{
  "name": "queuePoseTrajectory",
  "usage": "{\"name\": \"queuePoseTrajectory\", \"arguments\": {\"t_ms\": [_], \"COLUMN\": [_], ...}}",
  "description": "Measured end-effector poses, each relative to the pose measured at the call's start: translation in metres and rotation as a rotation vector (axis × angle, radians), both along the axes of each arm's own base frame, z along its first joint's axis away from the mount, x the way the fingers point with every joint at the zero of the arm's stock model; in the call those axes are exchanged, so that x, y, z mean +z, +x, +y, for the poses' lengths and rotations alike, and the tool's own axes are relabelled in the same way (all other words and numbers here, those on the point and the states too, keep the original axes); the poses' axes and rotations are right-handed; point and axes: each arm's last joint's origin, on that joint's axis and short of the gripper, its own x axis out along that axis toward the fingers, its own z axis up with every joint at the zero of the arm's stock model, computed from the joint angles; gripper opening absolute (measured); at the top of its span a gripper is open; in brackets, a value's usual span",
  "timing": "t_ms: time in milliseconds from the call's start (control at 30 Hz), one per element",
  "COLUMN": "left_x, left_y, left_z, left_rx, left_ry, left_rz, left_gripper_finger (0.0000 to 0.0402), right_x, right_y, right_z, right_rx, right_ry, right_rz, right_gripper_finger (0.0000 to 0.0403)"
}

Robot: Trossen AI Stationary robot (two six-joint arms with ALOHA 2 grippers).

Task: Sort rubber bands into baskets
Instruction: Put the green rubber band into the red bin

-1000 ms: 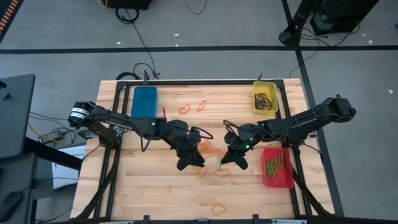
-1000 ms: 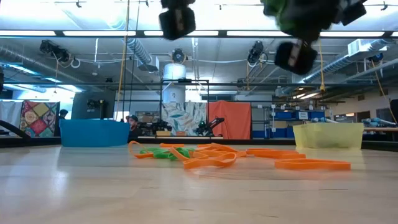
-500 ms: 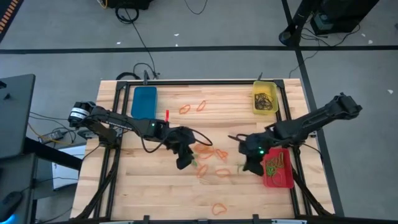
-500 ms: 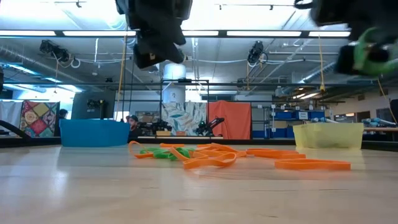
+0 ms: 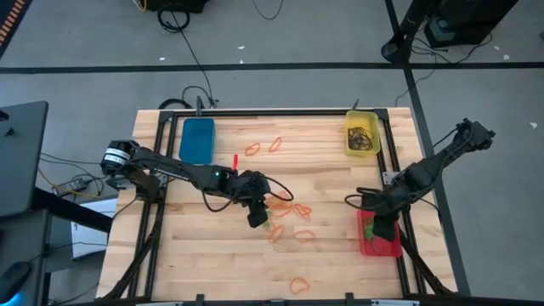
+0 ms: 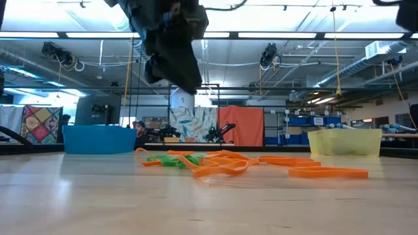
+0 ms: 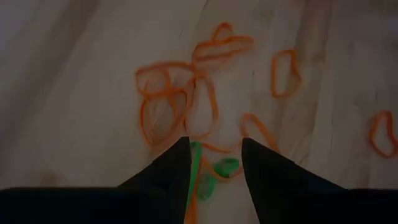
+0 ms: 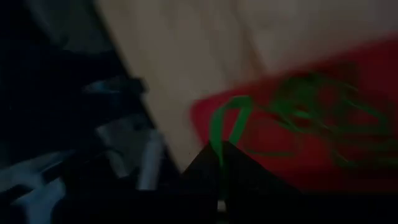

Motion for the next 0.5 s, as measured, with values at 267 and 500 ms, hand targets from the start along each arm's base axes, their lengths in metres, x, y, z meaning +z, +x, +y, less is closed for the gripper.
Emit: {"name": "queuePoseTrajectory", "arguments": {"t_ms": [267, 500], "left_x": [-0.014, -0.014], "left_y": [-0.001, -0.002], "left_z": [0.003, 0.003], "left_rx": [0.117, 0.118], "left_ry": [-0.068, -0.068], "left_rz": [0.096, 0.111], "left_gripper_finger": [0.0147, 0.0147], "right_x": [-0.006, -0.006], "right_y": [-0.012, -0.01], "right_z": [-0.006, -0.007], "right_rx": [-0.036, -0.051], "right_ry": [-0.087, -0.128], "right_rz": [0.151, 0.113], "right_gripper_finger": [0.0104, 0.0209]}}
